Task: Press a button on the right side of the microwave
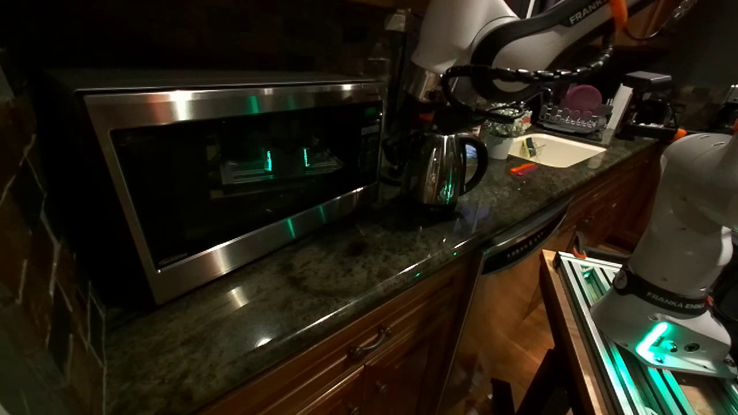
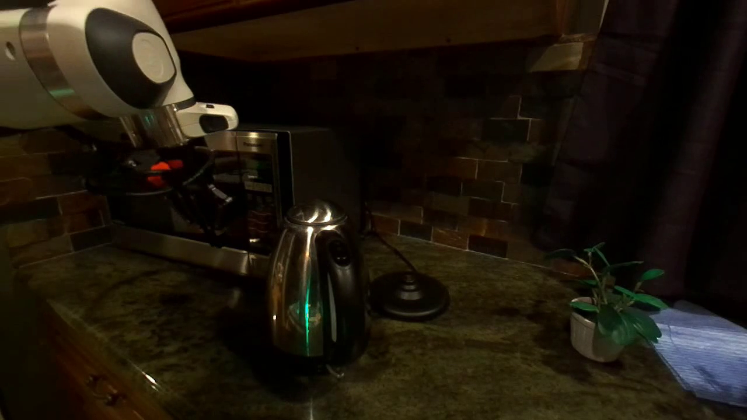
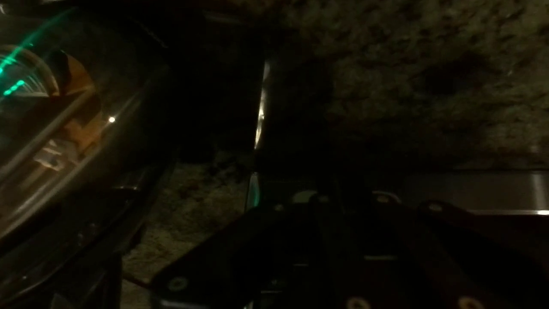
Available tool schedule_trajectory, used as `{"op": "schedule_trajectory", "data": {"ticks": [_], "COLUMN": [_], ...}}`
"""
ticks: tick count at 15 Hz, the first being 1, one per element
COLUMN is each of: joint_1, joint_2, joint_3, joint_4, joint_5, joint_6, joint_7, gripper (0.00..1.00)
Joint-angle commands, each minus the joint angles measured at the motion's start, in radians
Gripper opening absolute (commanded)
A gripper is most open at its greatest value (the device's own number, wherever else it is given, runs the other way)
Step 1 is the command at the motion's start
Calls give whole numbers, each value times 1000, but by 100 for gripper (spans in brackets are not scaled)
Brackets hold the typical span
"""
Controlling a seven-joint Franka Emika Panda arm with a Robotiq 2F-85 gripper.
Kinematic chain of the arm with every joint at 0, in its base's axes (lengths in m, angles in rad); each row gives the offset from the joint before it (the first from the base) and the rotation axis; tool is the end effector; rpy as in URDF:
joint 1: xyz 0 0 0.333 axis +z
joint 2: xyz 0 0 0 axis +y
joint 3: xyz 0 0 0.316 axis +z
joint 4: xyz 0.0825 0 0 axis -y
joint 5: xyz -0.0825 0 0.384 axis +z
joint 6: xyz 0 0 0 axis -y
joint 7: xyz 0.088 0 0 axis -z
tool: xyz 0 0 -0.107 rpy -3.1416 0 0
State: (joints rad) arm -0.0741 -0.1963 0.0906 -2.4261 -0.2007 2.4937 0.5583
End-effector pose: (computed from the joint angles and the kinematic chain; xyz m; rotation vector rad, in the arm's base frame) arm 0.4862 0.0096 0.4083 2.9704 -0.5973 0.4505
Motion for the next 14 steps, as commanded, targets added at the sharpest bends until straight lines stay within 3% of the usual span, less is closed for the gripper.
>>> {"op": "schedule_trajectory", "data": {"ticks": [1, 5, 8, 9, 14], "joint_1": [-18, -23, -29, -7, -6], "joint_2": [74, 132, 155, 134, 145], "joint_3": [6, -7, -22, -30, -39], "joint_4": [1, 10, 11, 7, 11], "joint_5": [-74, -170, -331, -247, -297], "joint_6": [117, 168, 207, 169, 186], "joint_7": [70, 150, 267, 191, 232], "gripper": [0, 0, 0, 1, 0]}}
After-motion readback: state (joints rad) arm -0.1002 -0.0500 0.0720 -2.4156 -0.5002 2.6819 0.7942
